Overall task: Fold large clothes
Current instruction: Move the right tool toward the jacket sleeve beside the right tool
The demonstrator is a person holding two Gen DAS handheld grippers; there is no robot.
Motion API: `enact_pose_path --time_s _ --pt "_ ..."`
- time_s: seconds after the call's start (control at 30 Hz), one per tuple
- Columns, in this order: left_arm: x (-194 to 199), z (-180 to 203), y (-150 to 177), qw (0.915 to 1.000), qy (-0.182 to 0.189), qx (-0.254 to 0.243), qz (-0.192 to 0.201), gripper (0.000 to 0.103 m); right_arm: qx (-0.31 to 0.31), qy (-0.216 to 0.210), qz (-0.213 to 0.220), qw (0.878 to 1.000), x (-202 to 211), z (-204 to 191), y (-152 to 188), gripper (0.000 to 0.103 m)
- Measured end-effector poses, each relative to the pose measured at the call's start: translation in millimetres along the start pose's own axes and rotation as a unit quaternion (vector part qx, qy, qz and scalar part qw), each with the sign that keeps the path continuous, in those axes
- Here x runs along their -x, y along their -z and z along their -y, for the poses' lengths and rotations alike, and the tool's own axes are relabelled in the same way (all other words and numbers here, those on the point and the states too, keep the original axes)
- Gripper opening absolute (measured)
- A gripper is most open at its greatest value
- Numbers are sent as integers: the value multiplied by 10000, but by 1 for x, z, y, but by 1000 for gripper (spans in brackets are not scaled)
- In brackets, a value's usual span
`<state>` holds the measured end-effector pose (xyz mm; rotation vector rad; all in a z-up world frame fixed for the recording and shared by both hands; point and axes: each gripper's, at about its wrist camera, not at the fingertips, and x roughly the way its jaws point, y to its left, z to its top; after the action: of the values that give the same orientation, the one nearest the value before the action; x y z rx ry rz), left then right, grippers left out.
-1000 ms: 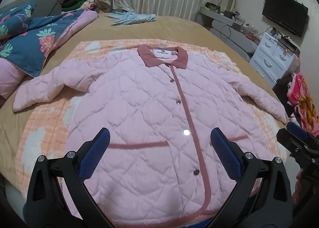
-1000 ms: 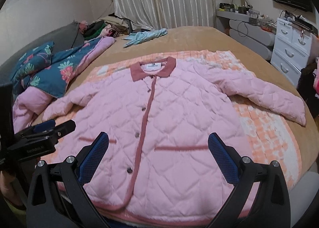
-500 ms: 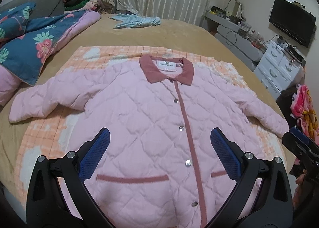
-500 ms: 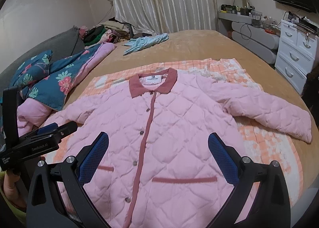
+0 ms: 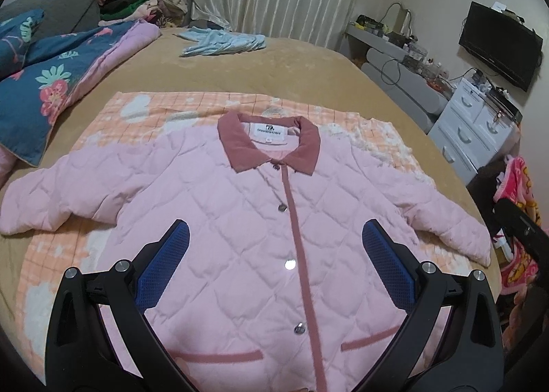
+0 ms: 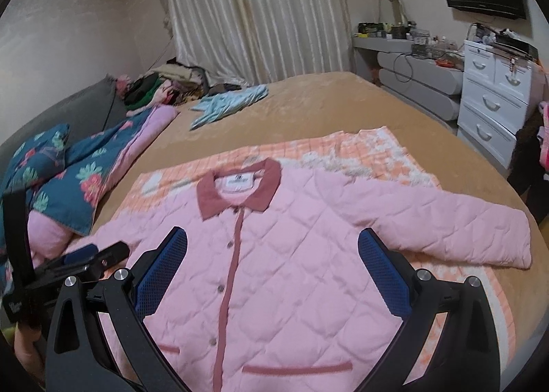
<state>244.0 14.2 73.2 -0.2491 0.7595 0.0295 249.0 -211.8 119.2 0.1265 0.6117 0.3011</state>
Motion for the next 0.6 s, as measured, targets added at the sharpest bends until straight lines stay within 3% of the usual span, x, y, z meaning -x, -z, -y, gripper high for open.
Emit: enact_pose_path --time_s 0.27,0.6 --pt "-21 17 -20 10000 54 -1 19 95 -361 216 63 9991 -23 38 -29 99" --pt "-61 39 -32 9999 50 -110 -122 95 -949 764 58 9925 -45 104 -28 99"
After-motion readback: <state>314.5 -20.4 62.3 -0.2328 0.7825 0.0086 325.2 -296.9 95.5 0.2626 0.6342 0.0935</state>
